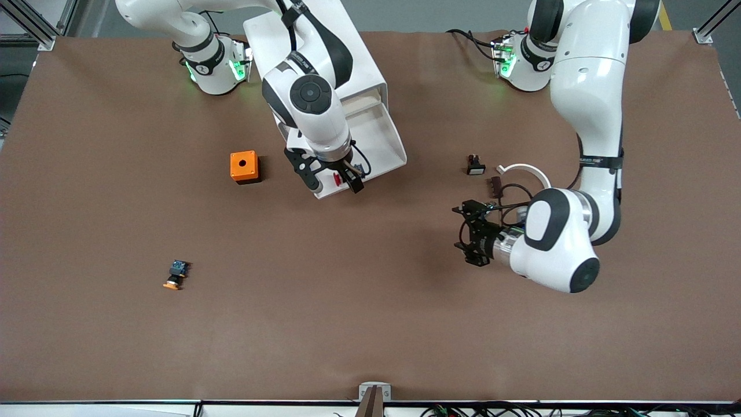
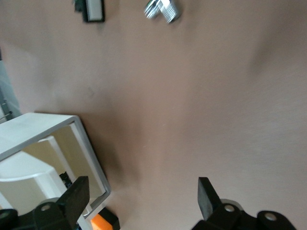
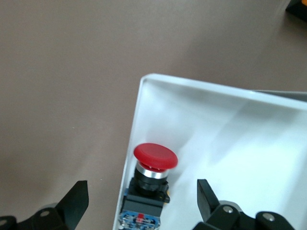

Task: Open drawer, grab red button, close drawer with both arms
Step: 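Grasp the red push-button in the drawer with the right gripper, then lift the red button out and carry it beside the yellow button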

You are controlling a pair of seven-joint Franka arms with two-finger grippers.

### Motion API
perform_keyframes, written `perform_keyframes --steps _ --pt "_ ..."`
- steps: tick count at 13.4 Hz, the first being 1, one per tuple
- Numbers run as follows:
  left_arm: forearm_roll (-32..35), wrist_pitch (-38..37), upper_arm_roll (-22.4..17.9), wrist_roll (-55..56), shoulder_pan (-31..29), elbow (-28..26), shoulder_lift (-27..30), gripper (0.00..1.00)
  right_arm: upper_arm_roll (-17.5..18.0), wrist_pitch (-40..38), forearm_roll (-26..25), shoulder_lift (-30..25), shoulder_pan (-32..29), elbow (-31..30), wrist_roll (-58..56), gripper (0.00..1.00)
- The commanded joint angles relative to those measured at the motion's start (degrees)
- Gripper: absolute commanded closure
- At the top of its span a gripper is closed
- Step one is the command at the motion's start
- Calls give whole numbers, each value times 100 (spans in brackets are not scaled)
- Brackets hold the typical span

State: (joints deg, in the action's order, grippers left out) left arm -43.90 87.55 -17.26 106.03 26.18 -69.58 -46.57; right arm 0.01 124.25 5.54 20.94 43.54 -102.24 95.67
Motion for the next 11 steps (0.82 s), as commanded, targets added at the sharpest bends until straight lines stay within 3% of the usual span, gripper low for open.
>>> perform_keyframes --steps 1,3,5,7,9,10,11 --pt "118 -19 -259 -371 1 -82 192 1 -62 274 26 -116 181 -287 267 1" --pt "118 -19 -444 -521 27 -82 209 1 -62 302 26 -116 190 -296 268 8" --pt "171 -2 -515 -862 27 -82 367 1 -62 293 26 -125 190 -288 268 33" --pt "197 60 -576 -1198 53 -82 438 1 -62 293 17 -142 208 -288 268 65" --pt "512 69 -559 -1268 106 -82 447 1 -62 302 17 -143 234 -270 268 89" --pt "697 69 -542 -1356 176 -91 447 1 -62 310 17 -143 234 -253 302 97" --pt "881 60 -550 -1592 272 -91 508 1 -62 293 26 -169 217 -218 329 97"
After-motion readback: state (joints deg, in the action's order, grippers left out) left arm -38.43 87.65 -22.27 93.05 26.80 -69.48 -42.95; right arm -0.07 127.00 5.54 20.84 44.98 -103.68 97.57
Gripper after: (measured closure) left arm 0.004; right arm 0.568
